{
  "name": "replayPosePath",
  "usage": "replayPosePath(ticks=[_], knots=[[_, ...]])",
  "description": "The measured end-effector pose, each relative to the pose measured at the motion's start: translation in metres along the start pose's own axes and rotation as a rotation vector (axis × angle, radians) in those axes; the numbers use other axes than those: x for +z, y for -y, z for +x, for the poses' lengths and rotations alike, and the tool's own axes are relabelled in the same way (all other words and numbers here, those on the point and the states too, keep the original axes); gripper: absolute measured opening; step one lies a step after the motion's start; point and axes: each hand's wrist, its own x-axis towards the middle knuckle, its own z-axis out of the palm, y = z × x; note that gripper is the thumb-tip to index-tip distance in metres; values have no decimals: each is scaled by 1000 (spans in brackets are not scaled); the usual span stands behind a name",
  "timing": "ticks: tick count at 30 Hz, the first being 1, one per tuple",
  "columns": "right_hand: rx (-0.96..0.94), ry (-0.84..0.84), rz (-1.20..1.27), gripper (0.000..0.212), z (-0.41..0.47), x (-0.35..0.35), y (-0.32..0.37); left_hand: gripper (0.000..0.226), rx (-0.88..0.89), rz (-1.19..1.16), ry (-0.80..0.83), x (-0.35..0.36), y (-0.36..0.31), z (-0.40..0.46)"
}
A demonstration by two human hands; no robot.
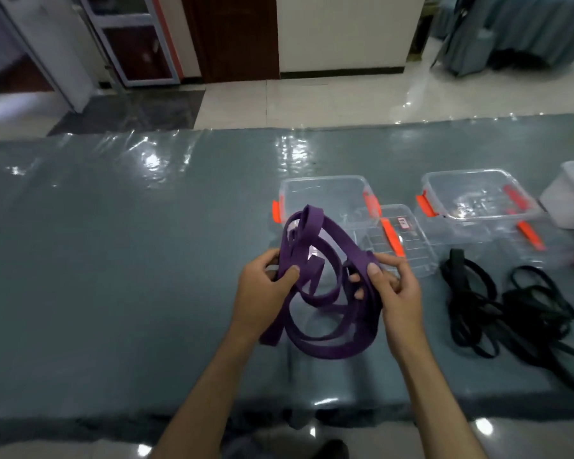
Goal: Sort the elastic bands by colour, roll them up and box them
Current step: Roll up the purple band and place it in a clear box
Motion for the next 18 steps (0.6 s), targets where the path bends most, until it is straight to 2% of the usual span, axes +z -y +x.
replayPosePath(ticks=[6,10,13,16,18], knots=[[11,11,17,13,17,-48,6,23,54,-4,1,51,-5,4],[30,51,-72,15,37,-67,-16,29,26,63,-3,72,24,20],[92,25,-235,18,49,-77,-51,36,-9,174,13,82,63,28],[142,27,-491,25,51,-84,-88,21,-88,324,65,84,105,31],[172,68,-690,26,50,-89,-111,29,-130,437,94,84,130,31]])
